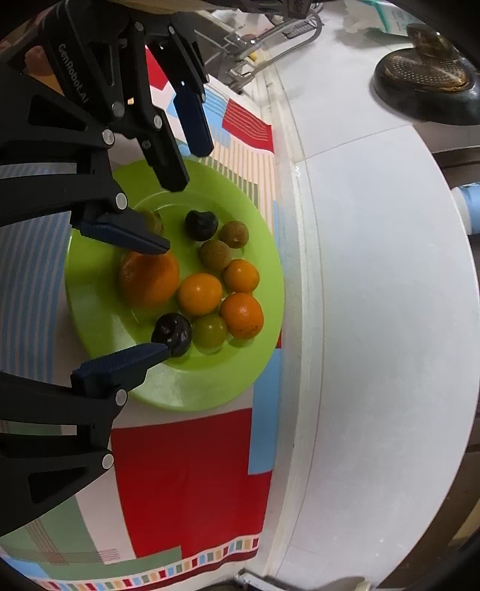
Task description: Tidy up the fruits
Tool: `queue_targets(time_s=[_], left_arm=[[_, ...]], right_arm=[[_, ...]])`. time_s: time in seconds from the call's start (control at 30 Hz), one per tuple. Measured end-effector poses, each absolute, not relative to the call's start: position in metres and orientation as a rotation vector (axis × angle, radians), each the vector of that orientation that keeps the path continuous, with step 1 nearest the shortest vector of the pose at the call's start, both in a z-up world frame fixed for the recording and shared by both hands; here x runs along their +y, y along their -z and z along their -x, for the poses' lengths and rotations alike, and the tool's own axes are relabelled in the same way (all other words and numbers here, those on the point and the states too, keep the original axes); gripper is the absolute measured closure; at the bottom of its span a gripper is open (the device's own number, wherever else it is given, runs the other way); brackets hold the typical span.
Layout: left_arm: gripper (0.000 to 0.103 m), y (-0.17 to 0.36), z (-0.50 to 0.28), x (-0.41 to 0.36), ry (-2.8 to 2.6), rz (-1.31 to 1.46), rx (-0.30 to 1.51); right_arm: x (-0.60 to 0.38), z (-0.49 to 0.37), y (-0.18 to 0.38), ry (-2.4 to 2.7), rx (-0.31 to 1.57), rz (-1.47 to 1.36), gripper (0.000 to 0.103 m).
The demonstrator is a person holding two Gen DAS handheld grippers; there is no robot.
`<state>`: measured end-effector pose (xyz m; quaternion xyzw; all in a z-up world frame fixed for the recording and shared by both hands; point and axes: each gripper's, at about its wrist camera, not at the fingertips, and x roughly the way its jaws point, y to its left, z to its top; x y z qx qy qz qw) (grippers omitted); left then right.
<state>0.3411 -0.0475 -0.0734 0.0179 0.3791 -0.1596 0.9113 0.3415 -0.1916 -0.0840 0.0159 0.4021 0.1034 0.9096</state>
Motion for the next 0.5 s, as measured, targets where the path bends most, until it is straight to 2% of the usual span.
queue_targets(time_s=[0.23,0.4,0.5], left_arm=[[0.049,0.050,-0.314,-0.036,0.279,-0.027,0.725],[0.049,0.037,-0.294,-0.028,0.267,-0.004,0.708],[0.044,0.029,-0.277,-0.024,0.250,-0.009,0.686]], right_arm=[[-0.196,-0.317,0.063,-0.191,0.784,-0.053,0.052],[-0.196,-0.295,0.045,-0.184,0.747,-0.069,0.052],[-0.193,-0.278,0.033,-0.190,0.723,-0.061,0.052]])
